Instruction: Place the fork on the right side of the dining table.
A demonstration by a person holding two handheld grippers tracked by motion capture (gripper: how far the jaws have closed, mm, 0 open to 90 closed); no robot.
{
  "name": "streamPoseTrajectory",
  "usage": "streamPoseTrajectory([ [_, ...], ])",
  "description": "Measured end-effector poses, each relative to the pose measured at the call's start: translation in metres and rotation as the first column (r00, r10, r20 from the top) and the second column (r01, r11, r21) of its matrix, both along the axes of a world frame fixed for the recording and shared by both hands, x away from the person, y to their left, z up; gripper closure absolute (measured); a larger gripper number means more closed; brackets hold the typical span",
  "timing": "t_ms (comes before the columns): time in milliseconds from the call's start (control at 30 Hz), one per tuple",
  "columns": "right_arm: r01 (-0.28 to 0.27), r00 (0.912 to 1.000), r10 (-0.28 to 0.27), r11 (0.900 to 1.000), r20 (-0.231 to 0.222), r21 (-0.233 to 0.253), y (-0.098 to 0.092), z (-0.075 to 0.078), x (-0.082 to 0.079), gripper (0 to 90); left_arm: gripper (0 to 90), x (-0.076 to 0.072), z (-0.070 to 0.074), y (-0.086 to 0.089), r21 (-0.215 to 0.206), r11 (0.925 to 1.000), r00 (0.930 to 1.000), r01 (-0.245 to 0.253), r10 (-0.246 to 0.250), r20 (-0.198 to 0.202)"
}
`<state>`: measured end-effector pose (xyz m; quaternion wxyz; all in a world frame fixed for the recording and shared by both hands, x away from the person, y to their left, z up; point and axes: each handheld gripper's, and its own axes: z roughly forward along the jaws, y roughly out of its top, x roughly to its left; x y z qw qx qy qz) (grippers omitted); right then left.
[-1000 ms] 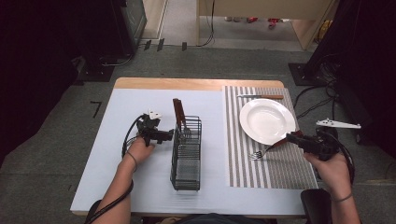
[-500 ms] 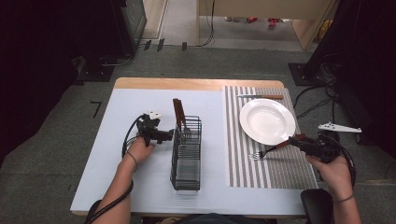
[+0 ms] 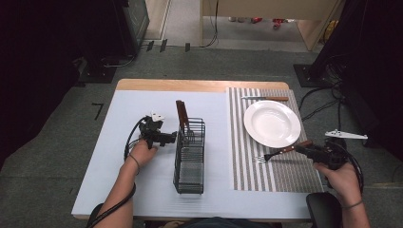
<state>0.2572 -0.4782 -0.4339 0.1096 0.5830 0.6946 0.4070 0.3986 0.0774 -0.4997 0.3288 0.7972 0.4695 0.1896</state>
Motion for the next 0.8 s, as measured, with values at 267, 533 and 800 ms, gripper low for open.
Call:
streamPoseTrajectory([
  [267, -0.024, 0.9993, 0.023, 0.999, 0.029, 0.031, -0.005, -0.008, -0.001, 53.2, 0.0, 0.0, 0.0, 0.0, 0.0, 1.0, 1.0, 0.0, 0.0, 0.0],
  [533, -0.006, 0.9997, 0.005, 0.999, 0.023, 0.034, -0.008, -0.013, 0.001, 53.5, 0.0, 0.0, 0.0, 0.0, 0.0, 1.0, 1.0, 0.0, 0.0, 0.0],
  [800, -0.019, 0.9998, 0.019, 1.0, 0.004, 0.018, -0.003, -0.017, 0.005, 53.6, 0.0, 0.0, 0.0, 0.0, 0.0, 1.0, 1.0, 0.0, 0.0, 0.0],
])
